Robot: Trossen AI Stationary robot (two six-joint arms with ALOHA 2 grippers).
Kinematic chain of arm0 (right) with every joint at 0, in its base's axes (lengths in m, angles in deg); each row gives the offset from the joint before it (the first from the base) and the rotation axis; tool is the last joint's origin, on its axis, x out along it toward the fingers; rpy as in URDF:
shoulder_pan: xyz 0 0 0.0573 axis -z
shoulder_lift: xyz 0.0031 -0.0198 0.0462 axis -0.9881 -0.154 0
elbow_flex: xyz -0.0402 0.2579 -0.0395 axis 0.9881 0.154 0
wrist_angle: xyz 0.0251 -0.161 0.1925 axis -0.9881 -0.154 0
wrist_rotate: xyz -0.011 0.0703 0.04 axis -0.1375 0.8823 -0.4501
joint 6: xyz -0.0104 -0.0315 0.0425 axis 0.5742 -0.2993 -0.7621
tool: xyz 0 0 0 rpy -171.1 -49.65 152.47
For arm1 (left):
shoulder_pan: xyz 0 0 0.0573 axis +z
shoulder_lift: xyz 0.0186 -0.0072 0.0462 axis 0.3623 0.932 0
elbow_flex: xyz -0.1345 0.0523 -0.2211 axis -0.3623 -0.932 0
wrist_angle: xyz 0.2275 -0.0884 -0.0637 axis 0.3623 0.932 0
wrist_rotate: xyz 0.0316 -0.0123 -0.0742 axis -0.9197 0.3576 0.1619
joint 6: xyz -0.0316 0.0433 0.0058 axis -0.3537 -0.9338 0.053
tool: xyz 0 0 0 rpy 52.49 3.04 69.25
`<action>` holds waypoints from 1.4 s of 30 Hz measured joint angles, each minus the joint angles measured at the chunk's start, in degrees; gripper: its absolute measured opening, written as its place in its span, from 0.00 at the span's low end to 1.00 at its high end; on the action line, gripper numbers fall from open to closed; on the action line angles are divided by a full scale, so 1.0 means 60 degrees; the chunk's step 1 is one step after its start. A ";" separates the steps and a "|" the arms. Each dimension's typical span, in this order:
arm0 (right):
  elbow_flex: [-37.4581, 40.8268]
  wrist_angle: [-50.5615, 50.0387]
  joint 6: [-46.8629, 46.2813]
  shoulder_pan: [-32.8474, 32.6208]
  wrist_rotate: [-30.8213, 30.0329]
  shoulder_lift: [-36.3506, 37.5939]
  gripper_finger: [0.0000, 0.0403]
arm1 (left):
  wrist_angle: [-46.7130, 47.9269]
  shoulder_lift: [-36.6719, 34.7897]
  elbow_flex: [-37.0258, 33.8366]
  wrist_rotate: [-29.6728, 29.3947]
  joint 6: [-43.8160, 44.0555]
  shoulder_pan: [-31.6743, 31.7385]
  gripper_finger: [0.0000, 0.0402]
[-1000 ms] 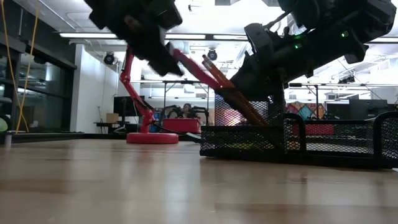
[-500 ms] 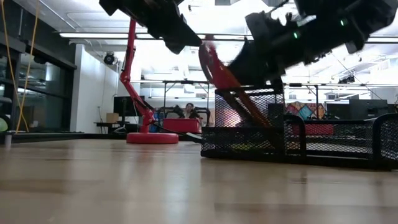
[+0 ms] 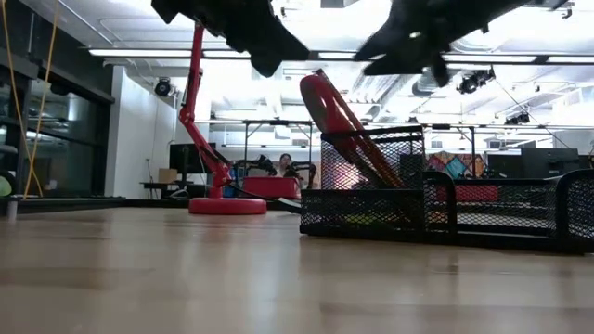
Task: Pick and place office supplies into organizer
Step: Adjust the black desk organizer
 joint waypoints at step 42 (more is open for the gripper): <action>-0.0210 -0.8716 -1.0562 -0.1649 0.6517 0.0616 0.04 | -1.2063 -0.0009 -0.3377 0.3635 0.5767 0.2246 0.02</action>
